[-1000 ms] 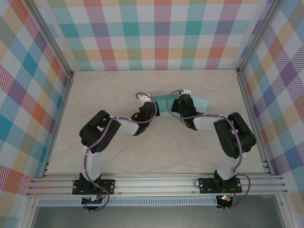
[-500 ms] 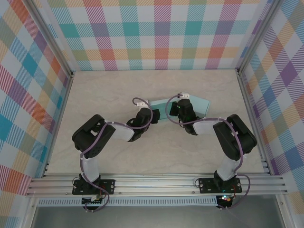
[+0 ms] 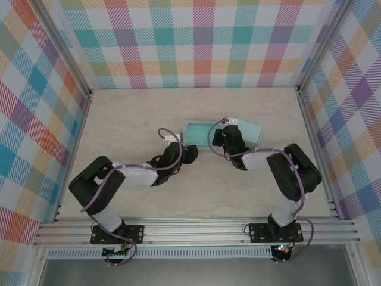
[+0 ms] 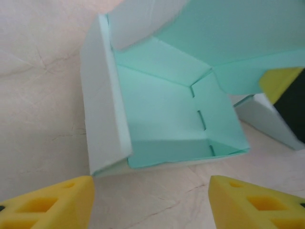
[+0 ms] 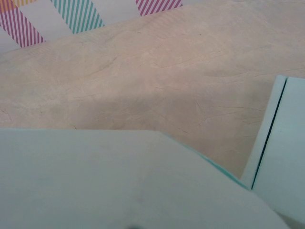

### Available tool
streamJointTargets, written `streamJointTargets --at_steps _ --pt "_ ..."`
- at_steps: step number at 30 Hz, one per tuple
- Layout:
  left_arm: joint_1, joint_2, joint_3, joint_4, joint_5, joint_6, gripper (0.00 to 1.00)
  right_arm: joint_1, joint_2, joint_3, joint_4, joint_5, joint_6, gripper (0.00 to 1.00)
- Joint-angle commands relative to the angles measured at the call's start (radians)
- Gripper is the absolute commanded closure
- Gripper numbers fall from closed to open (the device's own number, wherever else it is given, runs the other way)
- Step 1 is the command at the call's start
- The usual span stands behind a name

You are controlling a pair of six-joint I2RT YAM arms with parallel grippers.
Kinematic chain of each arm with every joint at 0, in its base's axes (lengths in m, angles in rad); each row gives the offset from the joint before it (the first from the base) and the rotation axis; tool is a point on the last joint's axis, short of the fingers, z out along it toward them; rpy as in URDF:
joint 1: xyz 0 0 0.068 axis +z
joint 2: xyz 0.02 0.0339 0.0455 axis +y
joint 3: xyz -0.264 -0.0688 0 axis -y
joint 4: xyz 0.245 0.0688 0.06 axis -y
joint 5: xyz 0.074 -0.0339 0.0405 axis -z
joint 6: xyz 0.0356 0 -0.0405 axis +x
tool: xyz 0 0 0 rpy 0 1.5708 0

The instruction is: Fold the paper box

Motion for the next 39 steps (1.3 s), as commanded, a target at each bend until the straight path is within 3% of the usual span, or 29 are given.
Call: streamJointTargets --at_steps 1,10,18,23,29,30,33,39 --pt "-0.011 -0.103 -0.009 -0.076 -0.042 -0.028 0.33 0.02 0.012 -0.028 -0.098 -0.042 -0.012 0.99" --pt "0.008 -0.255 0.06 -0.264 -0.092 -0.024 0.34 0.04 0.005 0.001 -0.128 -0.034 -0.058 1.0" --pt "0.125 -0.335 0.291 -0.521 -0.065 0.101 0.42 0.051 0.008 0.026 -0.156 -0.027 -0.098 1.0" --pt "0.221 -0.231 0.456 -0.626 0.085 0.125 0.5 0.059 0.015 0.043 -0.17 -0.021 -0.116 1.0" --pt "0.279 -0.092 0.479 -0.583 0.283 -0.024 0.57 0.065 0.018 0.056 -0.183 -0.012 -0.131 1.0" --pt "0.284 -0.079 0.463 -0.561 0.302 -0.063 0.56 0.066 0.017 0.056 -0.185 -0.012 -0.133 1.0" --pt "0.307 -0.042 0.433 -0.521 0.375 -0.176 0.39 0.07 0.017 0.06 -0.187 -0.009 -0.138 1.0" --pt "0.33 0.023 0.383 -0.413 0.501 -0.314 0.35 0.08 0.019 0.064 -0.193 0.005 -0.151 1.0"
